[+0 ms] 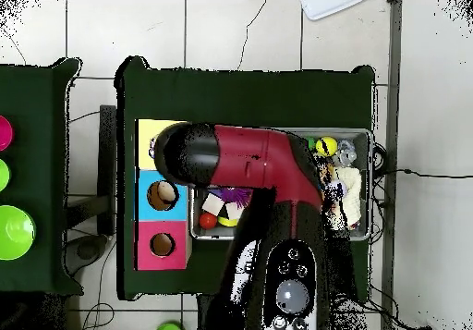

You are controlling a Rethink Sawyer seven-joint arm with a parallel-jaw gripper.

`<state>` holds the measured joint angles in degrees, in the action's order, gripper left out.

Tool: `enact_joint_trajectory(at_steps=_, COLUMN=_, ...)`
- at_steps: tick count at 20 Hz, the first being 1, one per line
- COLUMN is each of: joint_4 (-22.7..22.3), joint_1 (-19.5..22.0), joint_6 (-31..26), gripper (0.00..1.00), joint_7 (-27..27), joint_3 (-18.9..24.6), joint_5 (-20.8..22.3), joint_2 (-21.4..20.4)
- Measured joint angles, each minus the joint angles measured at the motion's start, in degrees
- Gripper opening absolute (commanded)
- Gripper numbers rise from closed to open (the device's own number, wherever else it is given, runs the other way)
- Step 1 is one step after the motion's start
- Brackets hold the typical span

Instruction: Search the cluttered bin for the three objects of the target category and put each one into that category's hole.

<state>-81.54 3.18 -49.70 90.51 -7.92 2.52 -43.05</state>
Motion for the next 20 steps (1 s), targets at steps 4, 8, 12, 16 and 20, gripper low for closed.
enact_joint_trajectory(at_steps=4, joint_4=-0.02, joint_1=2.27, joint_6=0.62, gripper=1.0, joint_7=0.0, joint_3=0.56, joint_5=1.56, joint_2=-0.01)
enact_joint_trajectory(at_steps=8, joint_4=-0.38, joint_1=6.32, joint_6=2.49, gripper=1.0, joint_7=0.0, joint_3=1.95, joint_5=3.53, joint_2=-0.16)
enact_joint_trajectory(at_steps=12, joint_4=-1.3, joint_1=10.69, joint_6=4.34, gripper=1.0, joint_7=0.0, joint_3=3.37, joint_5=5.4, joint_2=-0.77)
enact_joint_trajectory(at_steps=16, joint_4=-2.76, joint_1=14.77, joint_6=5.76, gripper=1.0, joint_7=0.0, joint_3=4.55, joint_5=7.6, joint_2=-1.83)
enact_joint_trajectory(at_steps=20, joint_4=-4.1, joint_1=18.55, joint_6=7.19, gripper=1.0, joint_7=-0.01, joint_3=5.57, joint_5=9.69, joint_2=-2.77)
